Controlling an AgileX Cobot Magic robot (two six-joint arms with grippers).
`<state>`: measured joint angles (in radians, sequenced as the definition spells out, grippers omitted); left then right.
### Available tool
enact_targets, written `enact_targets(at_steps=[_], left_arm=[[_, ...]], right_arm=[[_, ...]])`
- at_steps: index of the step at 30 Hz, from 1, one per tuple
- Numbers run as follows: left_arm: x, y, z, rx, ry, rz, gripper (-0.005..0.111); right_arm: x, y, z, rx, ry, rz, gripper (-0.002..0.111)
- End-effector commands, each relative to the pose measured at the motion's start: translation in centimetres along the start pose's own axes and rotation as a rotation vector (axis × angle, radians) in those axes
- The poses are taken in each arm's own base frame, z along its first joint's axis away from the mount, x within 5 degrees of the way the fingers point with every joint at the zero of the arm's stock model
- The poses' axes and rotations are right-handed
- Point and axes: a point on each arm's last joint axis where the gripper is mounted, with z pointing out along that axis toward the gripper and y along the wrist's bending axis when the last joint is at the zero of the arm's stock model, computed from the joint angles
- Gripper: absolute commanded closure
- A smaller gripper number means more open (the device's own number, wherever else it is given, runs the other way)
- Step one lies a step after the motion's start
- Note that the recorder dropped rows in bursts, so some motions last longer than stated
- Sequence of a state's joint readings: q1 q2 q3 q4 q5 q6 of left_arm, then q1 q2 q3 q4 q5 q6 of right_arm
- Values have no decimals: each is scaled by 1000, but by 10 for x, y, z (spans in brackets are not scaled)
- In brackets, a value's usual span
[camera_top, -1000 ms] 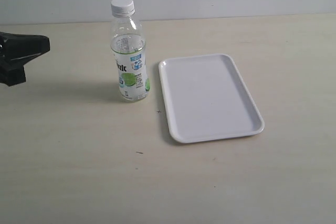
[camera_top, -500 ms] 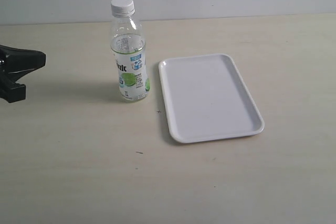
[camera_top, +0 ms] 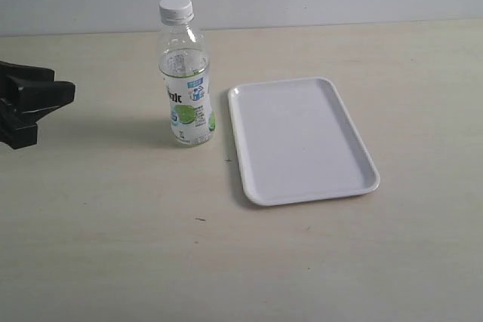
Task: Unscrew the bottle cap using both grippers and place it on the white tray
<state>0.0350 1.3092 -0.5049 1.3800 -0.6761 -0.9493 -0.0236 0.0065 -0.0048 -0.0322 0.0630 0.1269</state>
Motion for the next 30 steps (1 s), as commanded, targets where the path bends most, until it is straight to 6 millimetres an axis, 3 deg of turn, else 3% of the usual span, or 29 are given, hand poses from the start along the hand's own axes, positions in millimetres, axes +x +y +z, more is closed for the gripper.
enact_targets(at_steps=[1, 9, 18, 30], left_arm=[[4, 2, 5, -5, 7, -41, 41], [26, -1, 35, 194, -58, 67, 40], [64, 15, 75, 159, -19, 56, 36], [75, 14, 144, 213, -11, 59, 33]], right_arm=[[1, 0, 0, -1, -4, 0, 18], [1, 0, 0, -1, -4, 0, 18], [1, 0, 0, -1, -4, 0, 18], [1, 0, 0, -1, -5, 0, 18]])
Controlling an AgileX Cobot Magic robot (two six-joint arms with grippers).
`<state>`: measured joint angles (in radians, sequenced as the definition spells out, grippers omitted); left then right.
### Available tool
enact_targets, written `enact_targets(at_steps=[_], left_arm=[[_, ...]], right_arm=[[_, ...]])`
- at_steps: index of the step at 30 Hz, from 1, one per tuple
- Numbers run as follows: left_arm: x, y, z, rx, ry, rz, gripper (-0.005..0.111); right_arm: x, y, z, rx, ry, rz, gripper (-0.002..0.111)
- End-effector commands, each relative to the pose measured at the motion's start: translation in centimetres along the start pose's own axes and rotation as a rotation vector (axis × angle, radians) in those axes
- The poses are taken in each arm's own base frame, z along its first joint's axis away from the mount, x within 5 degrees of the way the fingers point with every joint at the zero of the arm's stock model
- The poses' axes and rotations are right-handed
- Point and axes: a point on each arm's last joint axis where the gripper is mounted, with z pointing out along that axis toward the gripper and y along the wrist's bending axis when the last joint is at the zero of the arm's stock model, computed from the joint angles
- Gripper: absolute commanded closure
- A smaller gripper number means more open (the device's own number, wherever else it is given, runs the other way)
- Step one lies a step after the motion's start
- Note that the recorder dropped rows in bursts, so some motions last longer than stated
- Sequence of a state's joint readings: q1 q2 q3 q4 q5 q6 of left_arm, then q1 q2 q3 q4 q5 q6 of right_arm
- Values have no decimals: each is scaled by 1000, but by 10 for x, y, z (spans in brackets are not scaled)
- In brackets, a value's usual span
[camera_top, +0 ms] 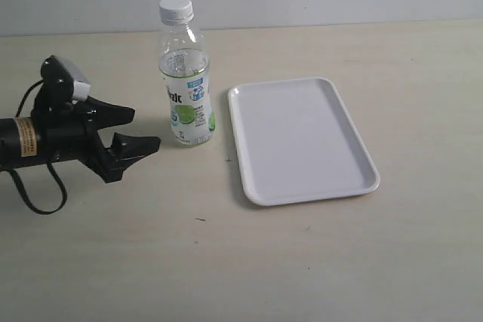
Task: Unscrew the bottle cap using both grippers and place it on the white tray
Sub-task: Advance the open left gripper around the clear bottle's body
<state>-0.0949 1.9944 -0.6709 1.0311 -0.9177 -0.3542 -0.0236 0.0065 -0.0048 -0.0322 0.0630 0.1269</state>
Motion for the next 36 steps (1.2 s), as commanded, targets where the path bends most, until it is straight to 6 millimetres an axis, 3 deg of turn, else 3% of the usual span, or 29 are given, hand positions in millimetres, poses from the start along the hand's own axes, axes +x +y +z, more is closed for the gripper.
enact_targets(at_steps=[1, 16, 25, 31, 36], left_arm=[[-3, 7, 21, -6, -36, 0, 33], [-11, 22, 51, 32, -163, 43, 27], [-8, 4, 66, 104, -183, 41, 27], [-14, -5, 78, 49, -215, 67, 15], [-13, -12, 85, 56, -213, 92, 15]], right_arm=[[1, 0, 0, -1, -5, 0, 18], [1, 0, 0, -1, -5, 0, 18], [1, 0, 0, -1, -5, 0, 18], [1, 0, 0, -1, -5, 0, 18], [1, 0, 0, -1, -5, 0, 18]])
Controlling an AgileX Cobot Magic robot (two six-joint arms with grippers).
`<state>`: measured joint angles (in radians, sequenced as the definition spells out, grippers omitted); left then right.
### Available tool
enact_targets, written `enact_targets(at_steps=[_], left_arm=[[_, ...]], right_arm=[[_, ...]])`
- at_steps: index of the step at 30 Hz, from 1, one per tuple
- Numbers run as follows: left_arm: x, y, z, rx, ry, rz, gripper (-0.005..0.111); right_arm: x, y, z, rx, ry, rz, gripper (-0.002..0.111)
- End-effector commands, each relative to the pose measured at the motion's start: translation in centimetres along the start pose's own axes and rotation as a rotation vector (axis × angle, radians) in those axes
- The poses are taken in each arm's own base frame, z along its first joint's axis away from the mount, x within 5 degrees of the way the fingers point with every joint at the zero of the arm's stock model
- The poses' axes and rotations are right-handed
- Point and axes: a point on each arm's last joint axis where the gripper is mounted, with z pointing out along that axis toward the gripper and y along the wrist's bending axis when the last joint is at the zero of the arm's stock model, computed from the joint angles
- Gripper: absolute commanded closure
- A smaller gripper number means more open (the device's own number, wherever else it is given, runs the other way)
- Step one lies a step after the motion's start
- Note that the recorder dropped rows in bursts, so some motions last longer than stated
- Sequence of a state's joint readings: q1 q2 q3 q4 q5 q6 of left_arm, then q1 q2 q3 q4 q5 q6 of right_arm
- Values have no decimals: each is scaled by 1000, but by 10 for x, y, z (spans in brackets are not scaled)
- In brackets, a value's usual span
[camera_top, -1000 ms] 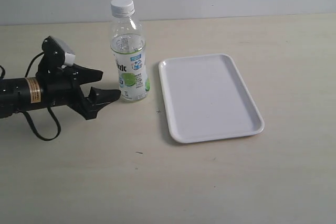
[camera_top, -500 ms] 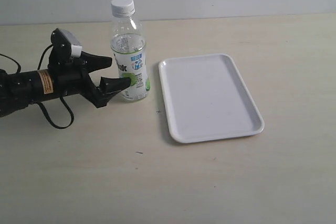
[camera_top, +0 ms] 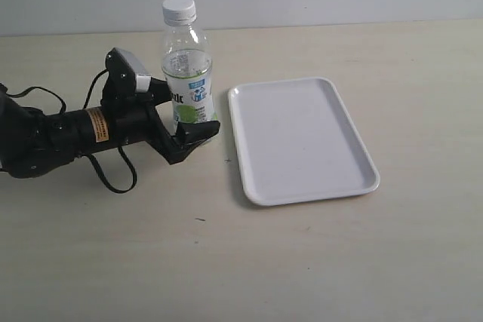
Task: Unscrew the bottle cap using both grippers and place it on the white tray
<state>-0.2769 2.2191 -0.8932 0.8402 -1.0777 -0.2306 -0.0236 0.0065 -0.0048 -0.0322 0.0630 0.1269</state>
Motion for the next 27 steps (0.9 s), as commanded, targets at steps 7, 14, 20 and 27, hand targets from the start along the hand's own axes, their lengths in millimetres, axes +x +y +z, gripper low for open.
enact_targets(at_steps=[7, 14, 20, 27], left_arm=[[8, 1, 14, -29, -16, -11, 15], [7, 2, 29, -24, -63, -34, 15], [3, 6, 33, -32, -77, -57, 15], [3, 6, 33, -28, -76, -54, 56]], right_arm=[[1, 0, 0, -1, -5, 0, 18], [1, 0, 0, -1, -5, 0, 18], [1, 0, 0, -1, -5, 0, 18], [1, 0, 0, -1, -5, 0, 18]])
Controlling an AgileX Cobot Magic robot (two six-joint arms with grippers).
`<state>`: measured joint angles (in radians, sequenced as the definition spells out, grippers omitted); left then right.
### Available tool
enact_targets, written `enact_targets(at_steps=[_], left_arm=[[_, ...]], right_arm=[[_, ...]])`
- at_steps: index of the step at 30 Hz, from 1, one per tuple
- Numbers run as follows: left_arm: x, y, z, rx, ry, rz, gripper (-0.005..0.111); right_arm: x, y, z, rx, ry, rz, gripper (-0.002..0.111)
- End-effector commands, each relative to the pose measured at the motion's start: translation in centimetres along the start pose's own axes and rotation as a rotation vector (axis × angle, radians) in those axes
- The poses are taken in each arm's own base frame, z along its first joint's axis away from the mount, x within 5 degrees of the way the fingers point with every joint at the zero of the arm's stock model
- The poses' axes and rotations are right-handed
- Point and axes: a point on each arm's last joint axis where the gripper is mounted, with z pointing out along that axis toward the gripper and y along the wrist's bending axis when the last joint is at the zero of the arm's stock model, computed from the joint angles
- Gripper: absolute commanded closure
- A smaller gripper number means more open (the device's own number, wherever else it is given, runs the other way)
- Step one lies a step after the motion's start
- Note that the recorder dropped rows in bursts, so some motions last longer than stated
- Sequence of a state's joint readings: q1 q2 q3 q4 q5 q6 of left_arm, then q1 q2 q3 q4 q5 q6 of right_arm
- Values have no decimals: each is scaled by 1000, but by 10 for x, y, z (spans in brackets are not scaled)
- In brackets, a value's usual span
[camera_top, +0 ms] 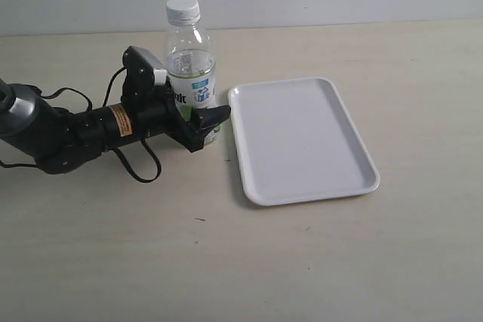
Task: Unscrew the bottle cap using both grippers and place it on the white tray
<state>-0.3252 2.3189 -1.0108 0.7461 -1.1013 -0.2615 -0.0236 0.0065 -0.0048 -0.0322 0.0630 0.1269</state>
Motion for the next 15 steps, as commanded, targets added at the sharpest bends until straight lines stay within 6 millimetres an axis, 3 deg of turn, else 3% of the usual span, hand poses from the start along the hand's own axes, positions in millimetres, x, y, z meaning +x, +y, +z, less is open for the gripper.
enact_targets(at_steps=[1, 6, 15], left_arm=[[-3, -1, 1, 3, -19, -3, 70], [-3, -1, 1, 5, -19, -1, 107], [-8, -3, 0, 42, -18, 12, 107]], right_arm=[[1, 0, 0, -1, -5, 0, 18], [1, 0, 0, -1, -5, 0, 18], [1, 0, 0, -1, -5, 0, 18]])
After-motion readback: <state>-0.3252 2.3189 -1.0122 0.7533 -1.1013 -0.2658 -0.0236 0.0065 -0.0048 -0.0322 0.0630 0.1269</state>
